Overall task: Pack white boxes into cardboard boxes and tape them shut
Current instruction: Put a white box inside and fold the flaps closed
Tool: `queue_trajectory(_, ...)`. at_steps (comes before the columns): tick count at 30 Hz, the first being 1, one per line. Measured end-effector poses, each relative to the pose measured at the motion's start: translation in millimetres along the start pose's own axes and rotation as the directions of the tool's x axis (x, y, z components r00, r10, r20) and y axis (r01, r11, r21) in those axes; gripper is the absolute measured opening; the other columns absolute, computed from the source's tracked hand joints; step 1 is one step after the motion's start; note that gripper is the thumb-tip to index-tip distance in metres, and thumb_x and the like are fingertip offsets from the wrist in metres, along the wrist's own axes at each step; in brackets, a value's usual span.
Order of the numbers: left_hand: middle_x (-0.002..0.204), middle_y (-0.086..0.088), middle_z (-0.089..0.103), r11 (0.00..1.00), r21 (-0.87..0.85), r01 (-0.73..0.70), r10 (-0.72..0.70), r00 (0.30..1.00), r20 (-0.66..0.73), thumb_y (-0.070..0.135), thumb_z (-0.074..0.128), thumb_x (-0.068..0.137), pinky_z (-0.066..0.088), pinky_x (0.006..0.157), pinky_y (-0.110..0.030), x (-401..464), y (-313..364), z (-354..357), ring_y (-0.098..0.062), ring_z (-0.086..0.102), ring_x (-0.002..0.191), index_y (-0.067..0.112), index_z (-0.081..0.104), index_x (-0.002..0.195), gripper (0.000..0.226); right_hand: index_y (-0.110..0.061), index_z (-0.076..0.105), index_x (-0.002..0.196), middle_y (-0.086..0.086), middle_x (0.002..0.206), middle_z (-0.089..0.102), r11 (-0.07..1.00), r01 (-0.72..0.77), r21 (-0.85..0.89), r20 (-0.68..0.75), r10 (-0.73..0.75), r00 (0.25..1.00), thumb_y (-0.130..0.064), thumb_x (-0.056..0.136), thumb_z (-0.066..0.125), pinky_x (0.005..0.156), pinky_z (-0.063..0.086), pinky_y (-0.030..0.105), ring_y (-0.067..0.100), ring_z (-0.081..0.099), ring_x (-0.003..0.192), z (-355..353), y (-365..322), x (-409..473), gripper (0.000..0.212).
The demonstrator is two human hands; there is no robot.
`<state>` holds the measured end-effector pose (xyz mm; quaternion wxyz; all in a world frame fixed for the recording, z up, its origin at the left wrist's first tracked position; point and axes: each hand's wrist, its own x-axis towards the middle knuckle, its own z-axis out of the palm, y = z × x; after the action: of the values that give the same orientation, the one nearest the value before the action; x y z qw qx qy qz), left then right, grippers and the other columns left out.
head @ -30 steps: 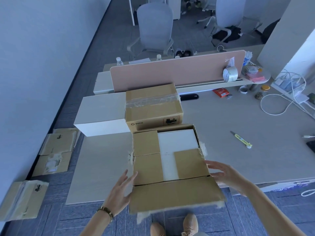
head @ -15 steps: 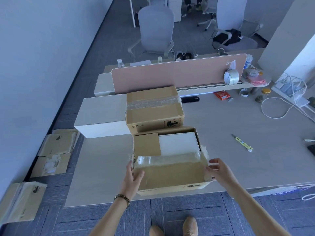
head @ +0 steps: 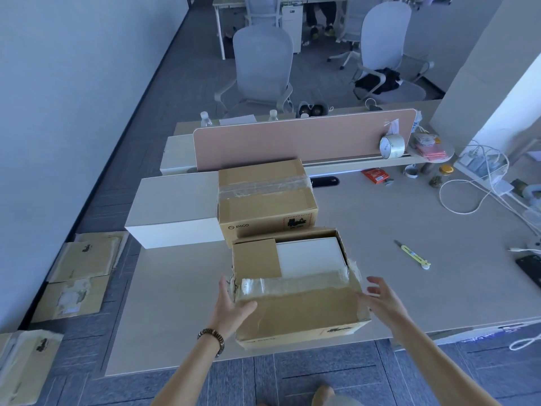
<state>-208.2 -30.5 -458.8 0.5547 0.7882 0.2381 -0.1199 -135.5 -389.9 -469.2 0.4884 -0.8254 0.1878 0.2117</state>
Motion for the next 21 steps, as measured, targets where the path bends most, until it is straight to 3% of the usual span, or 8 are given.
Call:
queue_trajectory(5,0.164,-0.008,0.013,0.996,-0.082,0.033,-0.034,0.999,-0.009,0.054,0.070,0.085,0.024,0.119,-0.048,23,25,-5,-0.022,0.020,0.150,0.024,-0.004,0.157,0.108,-0.029,0.048,0.137,0.002,0.129,0.053,0.997,0.062,0.044,-0.066,-0.059,0.996,-0.050,0.084,0.075,0.093,0.043,0.036,0.022,0.055,0.119,4,-28,-2,0.063)
queue_trajectory(9,0.117,-0.010,0.056,0.996,-0.067,0.060,-0.065,0.995,-0.075,0.041,0.058,0.097,0.046,0.092,-0.023,44,45,-10,-0.001,0.064,0.100,0.010,0.012,0.154,0.080,-0.026,0.054,0.133,0.003,0.130,0.055,0.996,0.079,0.030,-0.092,-0.076,0.993,-0.044,0.090,0.070,0.093,0.042,0.035,0.023,0.055,0.119,7,-51,13,0.050)
queue_trajectory(11,0.140,-0.022,0.046,0.993,-0.062,0.103,-0.108,0.990,-0.093,0.047,0.060,0.093,0.043,0.103,-0.041,58,53,-14,-0.025,0.053,0.128,0.006,0.025,0.147,0.076,-0.026,0.056,0.132,0.003,0.130,0.056,0.996,0.092,0.008,-0.074,-0.091,0.993,-0.046,0.090,0.069,0.096,0.043,0.038,0.022,0.056,0.118,8,-64,27,0.048)
queue_trajectory(12,0.138,-0.026,0.046,0.991,-0.062,0.121,-0.127,0.987,-0.098,0.053,0.061,0.089,0.044,0.100,-0.048,67,57,-16,-0.036,0.052,0.125,0.005,0.036,0.136,0.072,-0.026,0.056,0.132,0.002,0.130,0.057,0.995,0.097,0.004,-0.068,-0.097,0.993,-0.047,0.091,0.068,0.098,0.044,0.039,0.022,0.056,0.118,8,-71,35,0.048)
queue_trajectory(15,0.084,-0.007,0.045,0.988,-0.058,0.142,-0.148,0.982,-0.113,0.063,0.056,0.073,0.038,0.068,-0.036,87,73,-17,-0.020,0.047,0.072,0.013,0.044,0.096,0.056,-0.028,0.057,0.131,-0.001,0.126,0.060,0.995,0.097,0.010,-0.049,-0.097,0.994,-0.050,0.092,0.065,0.099,0.045,0.040,0.021,0.057,0.115,10,-93,58,0.046)
queue_trajectory(17,0.084,0.000,0.046,0.992,-0.035,0.118,-0.122,0.984,-0.133,0.056,0.056,0.082,0.038,0.071,-0.035,101,82,-16,-0.021,0.048,0.080,0.008,0.049,0.108,0.055,-0.028,0.056,0.130,-0.002,0.125,0.062,0.995,0.098,0.000,-0.020,-0.098,0.995,-0.051,0.093,0.063,0.098,0.046,0.039,0.020,0.058,0.112,13,-105,74,0.045)
queue_trajectory(19,0.124,-0.007,0.056,0.988,-0.050,0.144,-0.149,0.978,-0.146,0.050,0.054,0.093,0.040,0.097,-0.041,121,84,-17,-0.028,0.051,0.120,0.006,0.044,0.135,0.062,-0.026,0.056,0.131,-0.002,0.126,0.064,0.995,0.100,-0.015,0.001,-0.100,0.995,-0.051,0.094,0.061,0.099,0.047,0.042,0.022,0.059,0.112,18,-114,91,0.045)
queue_trajectory(21,0.152,-0.010,0.039,0.978,-0.084,0.190,-0.201,0.968,-0.149,0.047,0.051,0.098,0.032,0.113,-0.043,136,84,-16,-0.027,0.038,0.140,0.008,0.033,0.150,0.067,-0.024,0.055,0.133,-0.001,0.127,0.063,0.997,0.079,-0.013,0.023,-0.079,0.997,-0.052,0.094,0.059,0.099,0.046,0.041,0.023,0.058,0.114,23,-122,107,0.048)
